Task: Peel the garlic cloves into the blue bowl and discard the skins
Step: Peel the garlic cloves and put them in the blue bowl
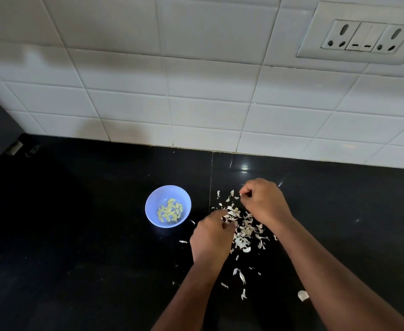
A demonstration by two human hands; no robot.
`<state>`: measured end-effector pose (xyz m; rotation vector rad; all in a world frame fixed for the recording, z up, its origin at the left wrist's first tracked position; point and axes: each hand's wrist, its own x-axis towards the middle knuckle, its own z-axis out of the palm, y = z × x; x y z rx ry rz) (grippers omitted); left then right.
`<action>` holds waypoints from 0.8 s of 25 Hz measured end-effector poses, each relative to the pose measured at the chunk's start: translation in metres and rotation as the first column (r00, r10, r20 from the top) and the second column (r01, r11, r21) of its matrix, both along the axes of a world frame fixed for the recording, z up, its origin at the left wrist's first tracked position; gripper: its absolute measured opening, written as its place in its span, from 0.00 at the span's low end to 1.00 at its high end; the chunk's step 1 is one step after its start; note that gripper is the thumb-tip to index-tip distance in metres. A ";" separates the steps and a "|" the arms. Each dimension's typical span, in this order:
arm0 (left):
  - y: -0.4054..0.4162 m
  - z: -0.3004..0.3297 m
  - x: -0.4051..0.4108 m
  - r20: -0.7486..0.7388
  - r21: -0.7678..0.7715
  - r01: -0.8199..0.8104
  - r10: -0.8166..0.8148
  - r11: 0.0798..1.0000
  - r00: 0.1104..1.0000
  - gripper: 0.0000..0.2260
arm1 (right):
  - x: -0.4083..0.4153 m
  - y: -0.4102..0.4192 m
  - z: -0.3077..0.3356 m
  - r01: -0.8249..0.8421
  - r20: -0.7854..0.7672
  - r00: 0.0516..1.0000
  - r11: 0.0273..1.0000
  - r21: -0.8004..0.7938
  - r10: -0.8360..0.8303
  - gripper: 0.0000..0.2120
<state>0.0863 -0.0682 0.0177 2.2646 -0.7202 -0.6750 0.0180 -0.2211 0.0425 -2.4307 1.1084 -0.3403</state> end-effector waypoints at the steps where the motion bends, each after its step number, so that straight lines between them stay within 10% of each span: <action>1: -0.001 0.001 0.000 -0.007 -0.019 -0.025 0.025 1.000 1.000 0.21 | 0.004 0.001 -0.003 -0.036 -0.051 0.998 0.997 -0.068 0.032 0.04; 6: -0.007 -0.002 0.004 -0.088 -0.131 -0.159 0.149 0.978 0.985 0.27 | 0.017 0.014 -0.027 -0.193 -0.365 0.919 0.978 -0.080 0.152 0.04; 13: -0.012 -0.008 0.007 -0.271 -0.232 -0.257 0.192 0.938 0.943 0.25 | 0.005 0.004 -0.009 -0.008 -0.016 1.000 0.995 -0.099 0.007 0.05; 20: -0.021 -0.004 0.003 -0.423 -0.269 -0.356 0.222 0.895 0.878 0.24 | 0.001 0.019 -0.027 -0.134 -0.272 0.956 0.988 -0.076 0.108 0.05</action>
